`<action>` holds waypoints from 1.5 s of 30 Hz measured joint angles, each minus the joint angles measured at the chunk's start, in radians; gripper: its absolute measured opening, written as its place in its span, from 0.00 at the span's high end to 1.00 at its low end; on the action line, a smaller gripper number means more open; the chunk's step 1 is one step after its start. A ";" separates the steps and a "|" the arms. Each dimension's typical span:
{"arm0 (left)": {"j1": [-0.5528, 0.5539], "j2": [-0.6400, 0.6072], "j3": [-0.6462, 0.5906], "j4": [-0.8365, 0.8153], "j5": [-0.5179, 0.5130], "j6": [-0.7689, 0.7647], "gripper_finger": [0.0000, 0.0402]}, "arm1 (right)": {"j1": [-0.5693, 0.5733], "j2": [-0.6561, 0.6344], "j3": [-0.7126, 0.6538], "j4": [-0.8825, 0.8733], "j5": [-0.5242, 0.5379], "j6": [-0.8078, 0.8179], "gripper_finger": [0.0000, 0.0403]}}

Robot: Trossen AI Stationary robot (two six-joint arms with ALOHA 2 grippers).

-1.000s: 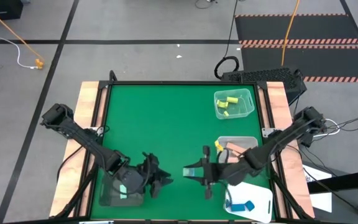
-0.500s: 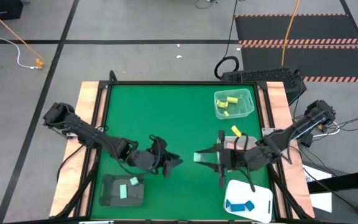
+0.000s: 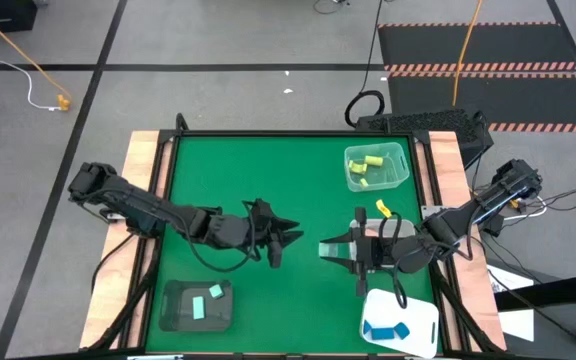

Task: Sort & place blocks by color
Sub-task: Put the light blue block into the black bin

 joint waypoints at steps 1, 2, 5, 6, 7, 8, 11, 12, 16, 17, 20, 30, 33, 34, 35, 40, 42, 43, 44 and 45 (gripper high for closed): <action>0.004 0.000 0.000 -0.018 0.000 0.001 0.62 | 0.000 0.000 0.000 -0.002 -0.001 0.000 0.71; 0.005 0.000 0.000 -0.036 0.000 -0.015 0.62 | 0.000 0.000 0.000 -0.003 -0.001 0.000 0.71; 0.002 0.000 0.000 -0.047 0.065 -0.180 0.62 | 0.000 0.000 0.000 -0.009 -0.002 0.000 0.72; 0.002 0.000 0.000 -0.039 0.123 -0.230 0.62 | 0.000 0.000 0.000 -0.016 -0.002 0.004 0.72; 0.002 0.000 0.000 -0.029 0.191 -0.268 0.62 | 0.000 0.000 0.000 -0.024 -0.002 0.010 0.72; 0.000 0.000 0.000 -0.019 0.257 -0.296 0.62 | 0.000 0.000 0.000 -0.031 -0.002 0.019 0.72; -0.010 0.000 0.000 0.028 0.370 -0.379 0.62 | 0.000 0.000 0.000 -0.041 -0.002 0.037 0.71; -0.014 0.000 0.000 0.031 0.371 -0.396 0.62 | 0.000 0.000 0.000 -0.043 -0.003 0.037 0.71; -0.019 0.000 0.000 0.024 0.331 -0.432 0.62 | 0.000 0.000 0.000 -0.044 -0.005 0.036 0.72; -0.017 0.000 0.000 0.026 0.322 -0.453 0.62 | 0.000 0.000 0.000 -0.043 -0.005 0.032 0.72; -0.019 0.000 0.000 0.000 0.318 -0.501 0.62 | 0.000 0.000 0.000 -0.044 -0.005 0.030 0.72; -0.048 0.002 0.000 0.079 0.288 -0.318 0.97 | 0.000 0.000 0.000 -0.045 -0.005 0.030 0.71; -0.042 0.002 0.000 0.117 0.295 -0.279 0.97 | 0.000 0.000 0.000 -0.043 -0.006 0.029 0.72; -0.038 0.002 0.000 0.123 0.308 -0.272 0.95 | 0.000 0.000 0.000 -0.043 -0.006 0.029 0.72; -0.035 0.002 0.000 0.127 0.321 -0.264 0.91 | 0.000 0.000 0.000 -0.042 -0.006 0.029 0.72; -0.032 0.002 0.000 0.139 0.336 -0.230 0.72 | 0.000 0.000 0.000 -0.022 -0.006 -0.016 0.72; -0.032 0.003 0.000 0.138 0.330 -0.237 0.64 | 0.000 0.000 0.000 -0.012 -0.005 -0.039 0.72; -0.032 0.009 0.000 0.143 0.322 -0.249 0.60 | 0.000 0.000 0.000 -0.005 -0.001 -0.052 0.72; -0.032 0.013 0.000 0.146 0.308 -0.263 0.56 | 0.000 0.000 0.000 0.007 0.005 -0.065 0.73; -0.033 0.015 0.000 0.144 0.289 -0.277 0.53 | 0.001 0.001 0.000 0.024 0.019 -0.081 0.73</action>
